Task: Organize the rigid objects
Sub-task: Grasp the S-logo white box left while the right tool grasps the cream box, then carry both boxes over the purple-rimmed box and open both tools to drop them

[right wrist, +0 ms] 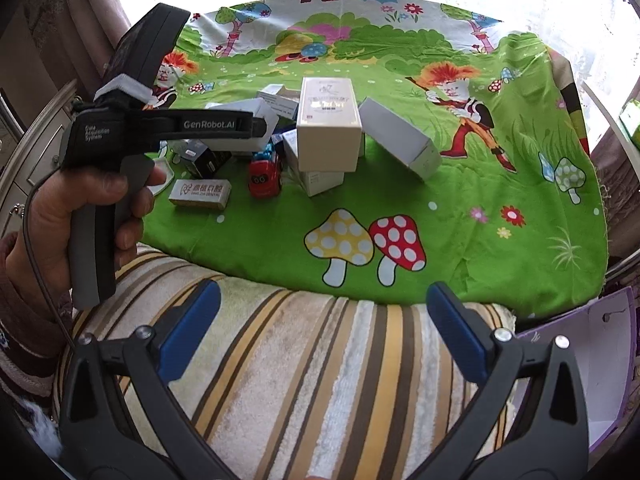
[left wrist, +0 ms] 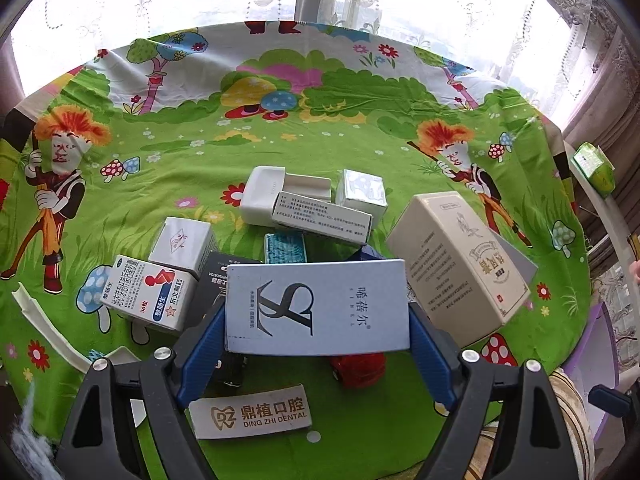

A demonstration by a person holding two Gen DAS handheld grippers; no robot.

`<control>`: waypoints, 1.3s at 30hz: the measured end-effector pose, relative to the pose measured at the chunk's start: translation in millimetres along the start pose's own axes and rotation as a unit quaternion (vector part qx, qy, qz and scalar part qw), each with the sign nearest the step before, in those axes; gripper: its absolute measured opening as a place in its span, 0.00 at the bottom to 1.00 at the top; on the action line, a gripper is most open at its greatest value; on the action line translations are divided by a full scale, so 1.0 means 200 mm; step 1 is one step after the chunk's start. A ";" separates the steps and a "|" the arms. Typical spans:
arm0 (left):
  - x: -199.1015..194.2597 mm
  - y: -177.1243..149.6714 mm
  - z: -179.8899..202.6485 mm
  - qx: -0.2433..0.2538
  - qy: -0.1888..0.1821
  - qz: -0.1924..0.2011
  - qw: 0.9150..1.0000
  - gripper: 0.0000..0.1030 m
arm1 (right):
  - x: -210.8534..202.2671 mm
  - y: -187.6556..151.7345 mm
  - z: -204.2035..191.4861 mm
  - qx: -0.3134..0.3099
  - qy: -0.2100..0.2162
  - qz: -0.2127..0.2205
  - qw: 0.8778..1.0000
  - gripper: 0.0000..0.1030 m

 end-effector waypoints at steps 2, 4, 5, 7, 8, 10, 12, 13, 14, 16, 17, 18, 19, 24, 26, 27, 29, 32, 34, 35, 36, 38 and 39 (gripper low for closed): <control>-0.04 0.02 -0.04 -0.014 0.000 0.015 1.000 0.83 | 0.03 0.10 0.03 -0.001 -0.009 0.013 1.000 1.00; -0.08 0.03 -0.08 -0.024 0.002 0.030 0.999 0.83 | 0.06 0.20 0.03 -0.008 -0.008 0.019 1.000 1.00; -0.11 0.04 -0.10 -0.027 0.006 0.039 0.999 0.83 | 0.08 0.24 0.02 -0.017 -0.012 0.024 1.000 1.00; -0.14 0.05 -0.14 -0.035 0.012 0.054 0.998 0.83 | 0.11 0.32 0.00 -0.030 -0.017 0.028 0.999 1.00; -0.16 0.05 -0.16 -0.040 0.011 0.059 0.997 0.83 | 0.13 0.35 -0.02 -0.037 -0.015 0.030 0.999 1.00; -0.18 0.06 -0.20 -0.052 0.013 0.066 0.996 0.83 | 0.19 0.40 -0.05 -0.050 -0.016 0.031 0.998 1.00; -0.19 0.05 -0.23 -0.062 0.012 0.071 0.996 0.83 | 0.25 0.44 -0.05 -0.047 -0.019 0.025 0.998 1.00; -0.19 0.05 -0.24 -0.065 0.012 0.072 0.995 0.83 | 0.27 0.45 -0.06 -0.043 -0.017 0.024 0.999 1.00; -0.19 0.04 -0.25 -0.068 0.011 0.072 0.995 0.83 | 0.30 0.47 -0.06 -0.040 -0.014 0.022 0.999 1.00; -0.19 0.04 -0.26 -0.071 0.009 0.073 0.995 0.83 | 0.37 0.48 -0.06 -0.034 -0.014 0.015 0.999 0.98; -0.19 0.03 -0.26 -0.072 0.008 0.073 0.995 0.83 | 0.40 0.48 -0.06 -0.031 -0.016 0.012 0.999 0.95; -0.19 0.03 -0.26 -0.072 0.008 0.072 0.995 0.83 | 0.43 0.47 -0.06 -0.028 -0.014 0.007 0.999 0.91; -0.19 0.02 -0.25 -0.073 0.006 0.072 0.995 0.83 | 0.45 0.47 -0.07 -0.026 -0.009 0.002 1.000 0.88; -0.22 0.01 -0.22 -0.072 -0.002 0.080 0.994 0.83 | 0.51 0.41 -0.09 -0.022 0.006 -0.020 1.000 0.53; -0.24 0.01 -0.20 -0.069 -0.006 0.083 0.994 0.83 | 0.48 0.39 -0.08 -0.021 0.012 -0.015 1.000 0.53; -0.26 0.01 -0.18 -0.067 -0.009 0.086 0.994 0.83 | 0.45 0.38 -0.08 -0.022 0.011 -0.008 1.000 0.53; -0.28 0.00 -0.14 -0.060 -0.012 0.089 0.994 0.83 | 0.40 0.36 -0.08 -0.021 0.014 0.001 1.000 0.53; -0.32 -0.02 -0.07 -0.051 -0.023 0.089 0.995 0.83 | 0.31 0.32 -0.04 -0.009 0.020 0.009 1.000 0.53; -0.37 -0.04 -0.01 -0.044 -0.032 0.091 0.994 0.83 | 0.24 0.28 -0.01 0.000 0.022 0.017 1.000 0.53; -0.38 -0.06 0.02 -0.041 -0.039 0.090 0.994 0.83 | 0.20 0.26 0.01 0.006 0.023 0.021 0.999 0.53; -0.39 -0.08 0.05 -0.039 -0.046 0.088 0.994 0.83 | 0.16 0.24 0.04 0.013 0.023 0.025 0.999 0.53; -0.41 -0.12 0.12 -0.036 -0.059 0.083 0.994 0.83 | 0.09 0.19 0.10 0.026 0.021 0.030 0.999 0.53; -0.42 -0.14 0.16 -0.032 -0.066 0.082 0.994 0.83 | 0.06 0.16 0.13 0.033 0.020 0.033 0.999 0.53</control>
Point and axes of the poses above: each gripper's, at about its wrist camera, not at the fingertips, and x roughly the way its jaws point, z to its right, y to its top, the point moved 7 cm from there along x, roughly the way its jaws point, and after that the axes turned 2 degrees about -y, right-handed, at the moved point
